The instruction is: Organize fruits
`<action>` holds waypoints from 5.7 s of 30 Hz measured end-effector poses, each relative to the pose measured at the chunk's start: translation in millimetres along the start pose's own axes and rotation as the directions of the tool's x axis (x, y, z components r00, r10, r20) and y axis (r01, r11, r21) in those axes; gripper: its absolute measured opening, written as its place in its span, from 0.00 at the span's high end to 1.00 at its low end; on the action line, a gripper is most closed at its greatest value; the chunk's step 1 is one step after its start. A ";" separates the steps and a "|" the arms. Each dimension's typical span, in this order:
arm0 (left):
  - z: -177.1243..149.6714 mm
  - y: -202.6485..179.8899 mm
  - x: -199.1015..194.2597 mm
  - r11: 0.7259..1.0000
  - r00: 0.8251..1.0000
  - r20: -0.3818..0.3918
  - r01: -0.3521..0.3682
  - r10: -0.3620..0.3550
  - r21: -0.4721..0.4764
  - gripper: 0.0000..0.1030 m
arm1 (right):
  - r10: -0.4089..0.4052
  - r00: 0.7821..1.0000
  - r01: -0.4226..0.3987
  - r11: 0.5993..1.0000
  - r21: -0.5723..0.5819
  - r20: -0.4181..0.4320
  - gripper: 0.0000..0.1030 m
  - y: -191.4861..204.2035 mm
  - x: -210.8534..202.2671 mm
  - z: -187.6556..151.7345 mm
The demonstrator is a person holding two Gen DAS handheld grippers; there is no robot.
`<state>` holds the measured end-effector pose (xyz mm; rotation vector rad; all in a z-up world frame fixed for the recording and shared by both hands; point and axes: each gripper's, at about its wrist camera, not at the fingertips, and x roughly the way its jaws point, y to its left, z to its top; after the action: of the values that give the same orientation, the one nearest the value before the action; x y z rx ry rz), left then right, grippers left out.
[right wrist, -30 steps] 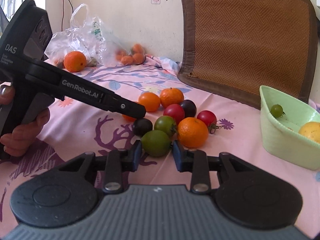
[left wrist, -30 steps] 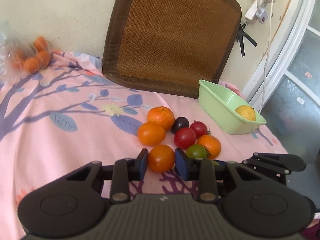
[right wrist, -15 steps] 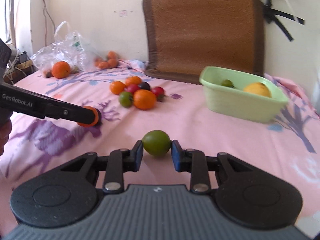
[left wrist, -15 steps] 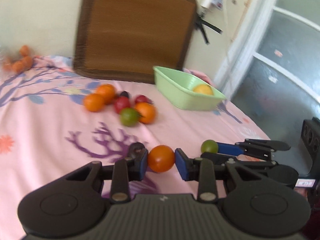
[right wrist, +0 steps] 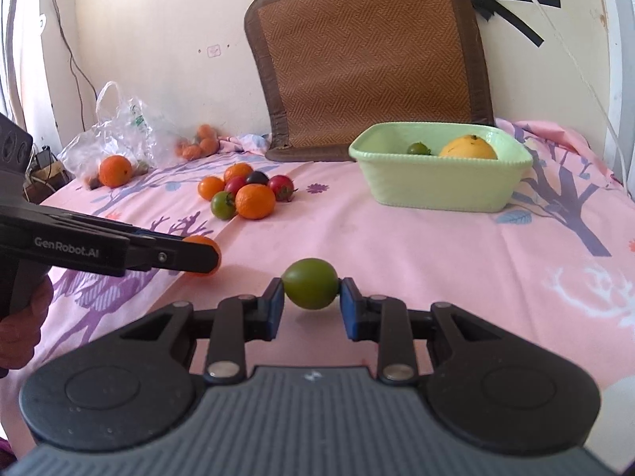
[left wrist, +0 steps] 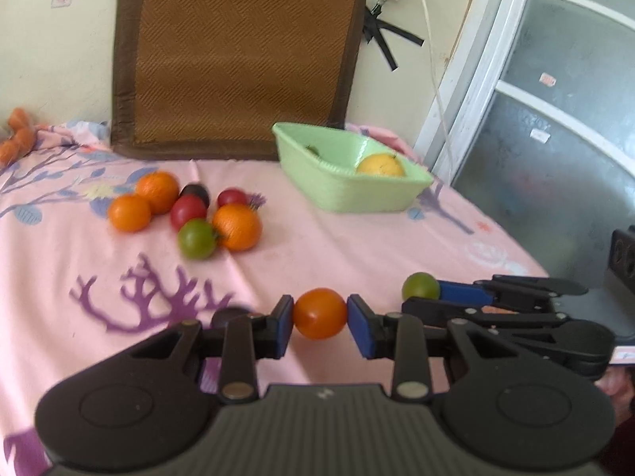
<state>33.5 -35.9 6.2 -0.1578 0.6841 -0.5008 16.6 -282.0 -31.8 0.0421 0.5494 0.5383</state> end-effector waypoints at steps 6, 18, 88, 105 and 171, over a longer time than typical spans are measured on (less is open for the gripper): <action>69.5 3.6 23.1 0.998 0.998 0.030 0.064 -0.064 -0.010 0.71 | -0.033 0.996 0.035 0.999 -0.027 0.083 0.68 -22.6 4.7 37.8; 158.2 3.1 150.6 0.996 0.993 -0.071 0.090 -0.090 0.002 0.71 | -0.156 0.982 0.166 0.981 -0.098 0.107 0.67 -57.0 74.9 84.1; -19.0 -61.5 28.7 0.955 0.994 -0.024 -0.091 0.102 0.284 0.60 | -0.078 0.997 0.078 0.996 -0.043 -0.019 0.53 -12.5 -16.7 -8.0; -20.7 -73.6 32.7 0.954 0.986 -0.020 -0.153 0.164 0.259 0.68 | -0.118 0.993 0.117 0.993 -0.008 -0.024 0.61 -10.6 -8.7 -9.8; -13.5 -61.1 36.7 0.948 0.989 -0.056 -0.116 0.138 0.295 0.68 | -0.143 0.988 0.134 0.978 0.160 0.050 0.61 -36.6 -34.6 -8.5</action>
<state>25.4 -106.9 -6.6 0.1829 0.6818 -0.4793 4.8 -331.6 -28.8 0.1676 0.5291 0.3559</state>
